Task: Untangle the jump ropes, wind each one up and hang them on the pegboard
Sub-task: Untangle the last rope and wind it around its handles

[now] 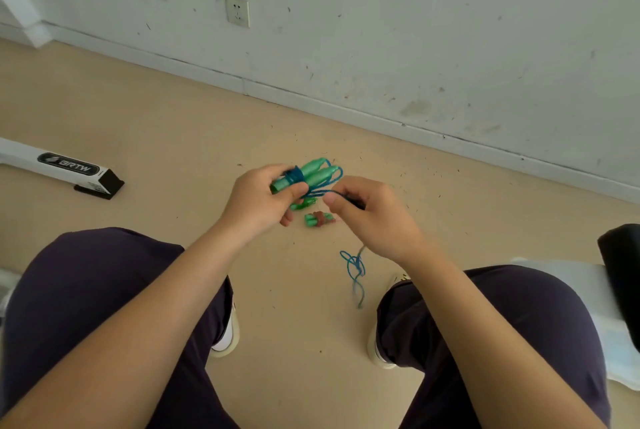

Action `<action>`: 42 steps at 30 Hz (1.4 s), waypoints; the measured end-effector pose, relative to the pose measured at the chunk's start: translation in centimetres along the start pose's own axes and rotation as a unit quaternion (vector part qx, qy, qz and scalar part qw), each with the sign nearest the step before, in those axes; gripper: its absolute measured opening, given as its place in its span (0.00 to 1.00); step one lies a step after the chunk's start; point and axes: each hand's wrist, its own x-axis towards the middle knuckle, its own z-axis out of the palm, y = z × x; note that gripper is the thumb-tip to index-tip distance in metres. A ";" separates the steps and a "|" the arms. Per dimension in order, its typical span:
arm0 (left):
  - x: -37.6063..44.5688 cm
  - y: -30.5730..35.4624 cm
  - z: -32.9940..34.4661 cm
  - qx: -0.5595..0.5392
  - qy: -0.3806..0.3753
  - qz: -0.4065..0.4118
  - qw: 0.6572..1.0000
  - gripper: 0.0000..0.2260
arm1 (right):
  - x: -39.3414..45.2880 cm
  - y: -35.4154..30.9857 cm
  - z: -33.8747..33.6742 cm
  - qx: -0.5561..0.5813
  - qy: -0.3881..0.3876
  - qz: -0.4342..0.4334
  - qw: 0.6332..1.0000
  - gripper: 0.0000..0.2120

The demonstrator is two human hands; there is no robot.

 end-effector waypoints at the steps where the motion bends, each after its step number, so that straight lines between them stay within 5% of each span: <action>1: 0.0 -0.2 0.0 0.028 -0.028 -0.009 0.999 0.14 | 0.0 -0.1 -0.5 -0.007 0.012 -0.008 1.000 0.13; 6: -1.3 0.9 0.5 0.042 -0.279 -0.012 0.959 0.11 | 0.3 0.5 -1.3 -0.025 0.064 -0.021 0.997 0.08; 9: -1.6 1.7 0.2 0.017 -0.322 0.016 0.947 0.10 | 0.6 1.3 -0.8 -0.005 0.075 0.026 0.997 0.07; 24: -2.0 1.7 1.1 -0.018 -0.221 0.013 0.975 0.09 | 0.7 0.8 -0.1 0.094 0.098 0.101 0.986 0.07; 29: -1.9 1.9 1.0 -0.040 -0.186 0.025 0.981 0.08 | 0.6 0.3 -0.9 0.116 0.062 0.145 0.981 0.16; 34: -1.9 1.8 0.9 -0.104 -0.149 0.019 0.983 0.21 | 0.3 0.3 -1.1 0.246 -0.005 0.151 0.957 0.13; 37: -1.7 2.1 0.7 -0.173 -0.129 0.006 0.976 0.14 | 0.3 1.0 -0.8 0.290 -0.059 0.129 0.946 0.10; 42: -1.1 2.0 0.4 -0.268 -0.086 -0.043 0.959 0.12 | 0.0 1.2 0.4 0.182 -0.051 0.115 0.975 0.08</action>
